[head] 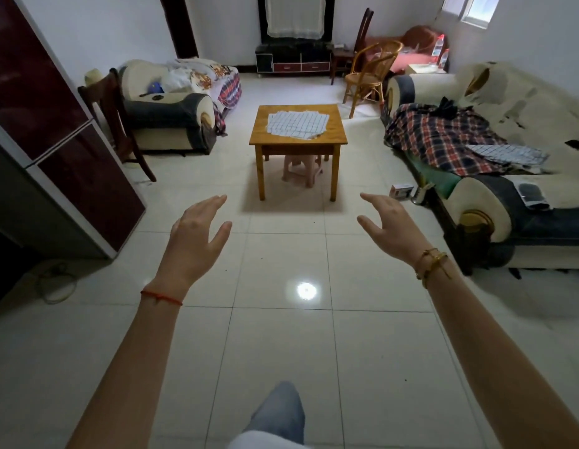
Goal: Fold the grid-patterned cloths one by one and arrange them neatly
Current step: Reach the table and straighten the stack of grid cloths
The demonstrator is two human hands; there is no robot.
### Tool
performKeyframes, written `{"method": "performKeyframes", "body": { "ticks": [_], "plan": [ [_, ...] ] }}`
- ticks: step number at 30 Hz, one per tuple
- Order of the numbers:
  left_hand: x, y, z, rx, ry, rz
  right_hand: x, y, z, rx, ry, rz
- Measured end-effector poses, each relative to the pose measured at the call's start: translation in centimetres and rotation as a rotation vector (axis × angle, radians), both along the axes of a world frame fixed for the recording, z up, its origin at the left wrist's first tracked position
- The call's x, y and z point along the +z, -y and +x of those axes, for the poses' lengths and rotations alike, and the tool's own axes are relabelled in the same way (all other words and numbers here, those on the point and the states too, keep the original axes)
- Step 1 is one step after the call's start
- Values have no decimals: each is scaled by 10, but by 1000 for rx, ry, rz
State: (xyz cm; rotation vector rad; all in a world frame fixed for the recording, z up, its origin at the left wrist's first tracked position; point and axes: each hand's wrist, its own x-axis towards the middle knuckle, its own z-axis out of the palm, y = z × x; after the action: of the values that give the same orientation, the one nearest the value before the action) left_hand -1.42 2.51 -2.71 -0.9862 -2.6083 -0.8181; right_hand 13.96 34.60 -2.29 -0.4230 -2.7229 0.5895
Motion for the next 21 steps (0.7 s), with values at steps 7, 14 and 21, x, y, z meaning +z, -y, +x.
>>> {"method": "performKeyframes", "body": {
  "ticks": [7,14,21],
  "plan": [
    [-30,-33,-52,-2,76,-10,-31,-27,-56,0,40,-30],
    [-47,-89,-151,-10,135,-8,-47,-82,-159,-7,67,-73],
    [-42,-157,-262,-26,145,-49,-38,-146,-266,-60,53,-94]
  ]
}}
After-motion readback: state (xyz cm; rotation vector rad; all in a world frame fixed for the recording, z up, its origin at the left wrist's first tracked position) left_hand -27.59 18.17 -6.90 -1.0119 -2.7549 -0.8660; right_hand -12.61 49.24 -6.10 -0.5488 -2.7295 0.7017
